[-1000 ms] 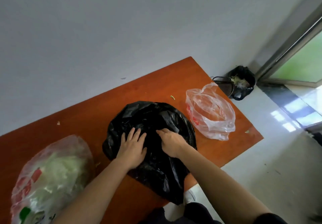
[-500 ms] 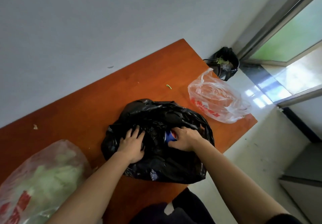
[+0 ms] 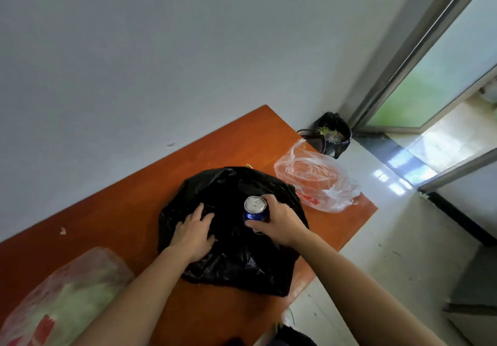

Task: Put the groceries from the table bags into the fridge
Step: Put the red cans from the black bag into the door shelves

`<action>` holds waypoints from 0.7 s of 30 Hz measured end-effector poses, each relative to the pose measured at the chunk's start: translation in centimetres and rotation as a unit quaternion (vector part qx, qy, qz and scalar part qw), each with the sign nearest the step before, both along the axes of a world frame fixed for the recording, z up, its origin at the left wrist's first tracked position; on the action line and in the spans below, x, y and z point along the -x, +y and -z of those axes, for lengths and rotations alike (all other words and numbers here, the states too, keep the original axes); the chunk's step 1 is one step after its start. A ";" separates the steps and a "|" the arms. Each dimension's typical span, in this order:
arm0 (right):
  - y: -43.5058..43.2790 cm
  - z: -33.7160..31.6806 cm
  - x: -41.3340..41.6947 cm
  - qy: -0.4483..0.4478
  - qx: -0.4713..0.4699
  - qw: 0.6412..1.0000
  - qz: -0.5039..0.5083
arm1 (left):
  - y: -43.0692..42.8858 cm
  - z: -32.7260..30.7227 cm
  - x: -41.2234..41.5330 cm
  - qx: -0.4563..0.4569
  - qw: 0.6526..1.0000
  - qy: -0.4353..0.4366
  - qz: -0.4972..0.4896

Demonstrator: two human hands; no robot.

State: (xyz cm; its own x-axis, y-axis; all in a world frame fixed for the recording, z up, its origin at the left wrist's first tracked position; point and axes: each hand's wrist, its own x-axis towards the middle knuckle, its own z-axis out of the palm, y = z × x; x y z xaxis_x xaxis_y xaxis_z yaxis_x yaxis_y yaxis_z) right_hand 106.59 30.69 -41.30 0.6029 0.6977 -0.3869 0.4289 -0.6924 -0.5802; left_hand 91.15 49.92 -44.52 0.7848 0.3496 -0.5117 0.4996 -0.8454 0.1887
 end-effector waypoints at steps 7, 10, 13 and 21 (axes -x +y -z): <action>-3.3 -6.6 -0.8 -0.036 -0.255 0.946 0.195 | -0.5 -5.3 -3.5 -0.071 0.982 -0.177 0.006; -6.6 -7.7 -0.3 -0.071 -0.309 0.907 0.277 | -2.6 -6.3 -6.2 -0.054 0.970 -0.235 0.029; -11.4 -8.3 1.1 -0.110 -0.321 0.871 0.356 | -6.7 -7.8 -8.3 -0.038 0.961 -0.263 0.073; -28.7 -11.5 5.5 -0.231 -0.300 0.784 0.492 | -24.8 -16.2 -9.8 -0.036 0.903 -0.362 0.227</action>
State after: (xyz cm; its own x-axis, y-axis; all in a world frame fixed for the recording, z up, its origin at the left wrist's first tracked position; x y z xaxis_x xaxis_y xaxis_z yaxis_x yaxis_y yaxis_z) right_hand 101.08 2.01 -29.75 0.9426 -0.2209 0.2504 0.1180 -0.4812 -0.8686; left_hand 100.92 25.13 -28.33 0.9755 -0.0806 0.2048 -0.1342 -0.9553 0.2633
